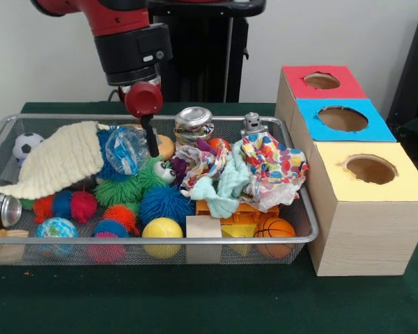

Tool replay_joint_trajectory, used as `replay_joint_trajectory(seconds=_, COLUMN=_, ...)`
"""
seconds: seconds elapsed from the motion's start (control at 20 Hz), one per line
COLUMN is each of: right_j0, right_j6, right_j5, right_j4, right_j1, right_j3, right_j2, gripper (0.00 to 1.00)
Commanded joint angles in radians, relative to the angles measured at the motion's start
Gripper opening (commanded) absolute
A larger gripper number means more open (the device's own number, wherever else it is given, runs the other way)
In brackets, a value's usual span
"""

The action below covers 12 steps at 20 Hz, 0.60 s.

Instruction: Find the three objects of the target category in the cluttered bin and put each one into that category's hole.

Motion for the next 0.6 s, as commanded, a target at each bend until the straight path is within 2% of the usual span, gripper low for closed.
replay_joint_trajectory(seconds=0.05, right_j0=-0.031, right_j6=0.268, right_j5=-0.047, right_j4=0.129, right_j1=0.0, right_j3=0.062, right_j2=0.15, gripper=0.0)
replay_joint_trajectory(seconds=0.25, right_j0=0.007, right_j6=0.23, right_j5=0.017, right_j4=0.182, right_j1=-0.01, right_j3=0.031, right_j2=0.118, gripper=0.0)
replay_joint_trajectory(seconds=0.3, right_j0=-0.021, right_j6=0.22, right_j5=0.042, right_j4=0.191, right_j1=-0.002, right_j3=0.039, right_j2=0.159, gripper=0.0)
replay_joint_trajectory(seconds=0.35, right_j0=-0.073, right_j6=0.205, right_j5=0.075, right_j4=0.203, right_j1=0.016, right_j3=0.052, right_j2=0.234, gripper=0.0)
replay_joint_trajectory(seconds=0.4, right_j0=-0.078, right_j6=0.198, right_j5=0.088, right_j4=0.21, right_j1=0.013, right_j3=0.056, right_j2=0.245, gripper=0.0)
replay_joint_trajectory(seconds=0.6, right_j0=0.029, right_j6=0.145, right_j5=0.072, right_j4=0.197, right_j1=-0.011, right_j3=-0.003, right_j2=0.131, gripper=0.0)
